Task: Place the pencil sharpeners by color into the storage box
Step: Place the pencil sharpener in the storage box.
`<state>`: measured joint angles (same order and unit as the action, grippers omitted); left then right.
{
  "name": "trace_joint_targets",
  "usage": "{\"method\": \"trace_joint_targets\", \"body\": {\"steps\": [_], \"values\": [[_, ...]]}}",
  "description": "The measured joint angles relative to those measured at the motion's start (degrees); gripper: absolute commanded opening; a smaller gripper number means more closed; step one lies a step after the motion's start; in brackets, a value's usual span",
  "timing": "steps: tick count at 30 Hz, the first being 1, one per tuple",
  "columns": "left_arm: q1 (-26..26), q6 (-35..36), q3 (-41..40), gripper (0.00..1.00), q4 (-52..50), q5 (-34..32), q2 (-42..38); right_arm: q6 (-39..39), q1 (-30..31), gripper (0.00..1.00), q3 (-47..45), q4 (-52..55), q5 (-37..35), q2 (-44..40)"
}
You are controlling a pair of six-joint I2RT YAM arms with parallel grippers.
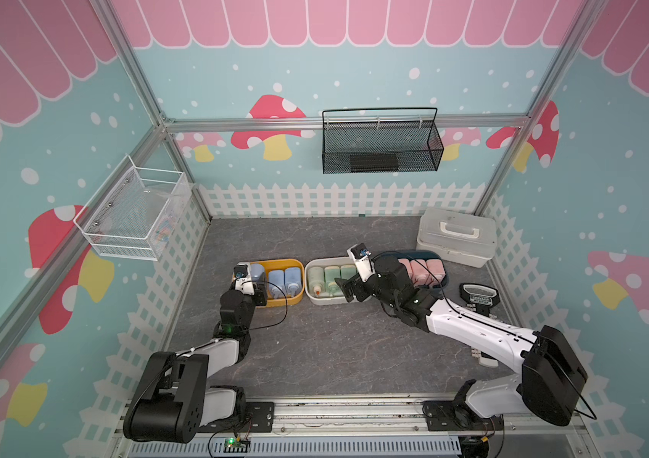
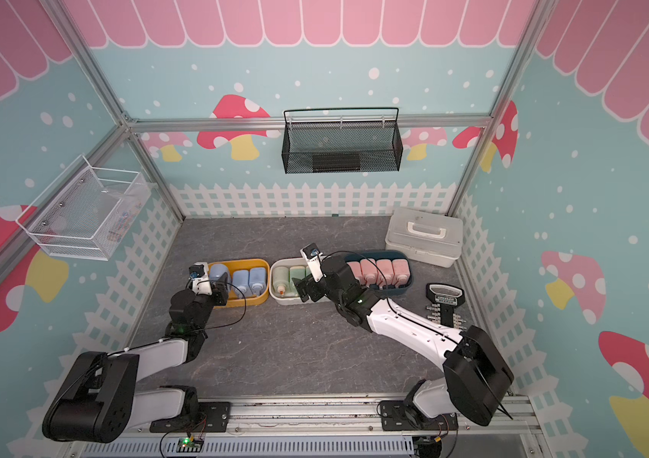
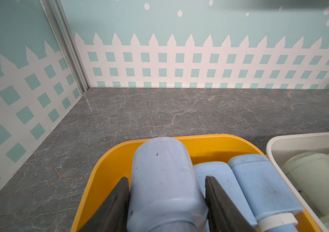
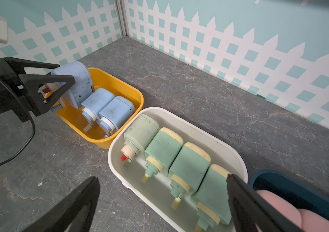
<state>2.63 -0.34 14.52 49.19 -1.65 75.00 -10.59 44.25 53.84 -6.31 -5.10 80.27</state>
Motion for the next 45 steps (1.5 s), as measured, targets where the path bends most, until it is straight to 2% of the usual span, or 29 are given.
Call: {"method": "trace_joint_targets", "body": {"steps": [7, 10, 15, 16, 21, 29, 33, 34, 36, 38, 41, 45], "values": [[0.0, 0.2, 0.0, 0.07, 5.6, 0.4, 6.7, 0.1, 0.0, 0.99, 0.0, 0.8, -0.4, 0.1], [0.0, 0.2, 0.0, 0.12, 8.9, 0.7, 9.1, 0.2, 0.0, 0.99, 0.0, 0.8, -0.6, 0.3], [0.0, 0.4, -0.8, 0.38, 14.1, 0.8, 12.4, 0.8, 0.0, 0.99, 0.0, 0.8, -0.9, 0.5], [0.0, 0.4, -1.2, 0.41, 14.8, 0.8, 12.4, 0.9, 0.0, 0.98, 0.0, 0.8, -0.9, 0.6], [0.0, 0.4, -1.8, 0.43, 17.1, 0.8, 12.4, 1.6, 0.0, 0.99, 0.0, 0.8, -1.0, 1.0], [0.0, 0.6, -1.4, 0.38, 17.3, 0.6, 12.4, 2.2, 0.0, 0.99, 0.0, 1.2, -1.1, 1.4], [0.0, 0.5, -1.4, 0.45, 17.3, 0.5, 12.3, 2.2, 0.0, 0.99, 0.0, 1.5, -1.1, 1.4], [0.0, 0.4, -1.4, 0.49, 16.5, 0.1, 11.8, 2.2, 0.0, 0.99, 0.0, 1.6, -1.1, 1.4], [0.0, -0.1, -1.3, 0.68, 13.5, -1.4, 8.9, 2.2, 0.0, 0.99, 0.2, 1.9, -1.1, 1.5], [0.0, -1.9, 0.4, 0.72, 4.7, -4.6, 2.5, 2.2, 0.0, 0.99, 0.5, 2.3, -1.5, 1.8], [-0.1, -7.6, 9.0, 0.76, -13.7, -10.4, -6.2, 2.2, 0.0, 0.99, 1.6, 3.4, -2.3, 2.6], [-0.5, -18.5, 21.0, 0.89, -33.4, -16.2, -9.9, 2.2, 0.0, 0.98, 3.5, 5.1, -3.5, 3.9]]}}
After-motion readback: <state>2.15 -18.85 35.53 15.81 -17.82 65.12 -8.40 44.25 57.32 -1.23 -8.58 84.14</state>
